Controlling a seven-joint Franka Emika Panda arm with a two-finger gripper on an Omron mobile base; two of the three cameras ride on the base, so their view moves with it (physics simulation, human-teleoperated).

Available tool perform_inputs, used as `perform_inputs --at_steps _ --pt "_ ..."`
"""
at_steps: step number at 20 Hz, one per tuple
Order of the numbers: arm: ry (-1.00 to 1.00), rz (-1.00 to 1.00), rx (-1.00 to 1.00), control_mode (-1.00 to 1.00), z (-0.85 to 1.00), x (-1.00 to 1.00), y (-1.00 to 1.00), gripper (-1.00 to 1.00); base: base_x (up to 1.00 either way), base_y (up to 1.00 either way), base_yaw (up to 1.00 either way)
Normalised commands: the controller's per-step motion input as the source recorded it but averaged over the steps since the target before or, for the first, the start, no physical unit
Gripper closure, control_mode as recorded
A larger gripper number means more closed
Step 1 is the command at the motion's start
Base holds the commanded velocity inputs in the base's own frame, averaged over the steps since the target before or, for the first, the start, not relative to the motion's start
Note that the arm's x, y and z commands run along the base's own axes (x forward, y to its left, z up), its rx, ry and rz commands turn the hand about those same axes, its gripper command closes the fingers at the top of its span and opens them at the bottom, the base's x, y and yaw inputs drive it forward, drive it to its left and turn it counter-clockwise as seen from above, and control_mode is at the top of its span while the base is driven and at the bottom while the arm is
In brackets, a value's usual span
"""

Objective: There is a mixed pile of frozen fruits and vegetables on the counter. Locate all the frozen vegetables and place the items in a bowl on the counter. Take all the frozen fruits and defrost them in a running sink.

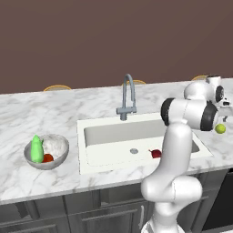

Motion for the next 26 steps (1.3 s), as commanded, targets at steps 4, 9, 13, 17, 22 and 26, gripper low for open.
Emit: perform_inputs --at_steps 4,9,13,17,22,26 --pt "-0.06 0.04 -0.02 -1.0 -0.27 0.03 -0.41 -1.0 0.0 0.0 0.0" --pt "-0.02 0.06 -0.02 -1.0 -0.29 0.1 -0.36 -1.0 0.0 0.0 0.0" --pt "0.0 0.0 0.0 -1.0 -0.47 0.08 -0.3 -1.0 0.0 0.0 0.0" --pt "0.0 0.0 0.0 -1.0 -0.5 0.15 -0.26 -1.0 0.0 0.0 0.0" --pt "-0.01 0.02 0.0 -1.0 -0.4 0.3 -0.18 -1.0 0.0 0.0 0.0" --pt "-0.04 0.08 0.0 -1.0 -0.03 0.45 -0.23 -1.0 0.0 0.0 0.0"
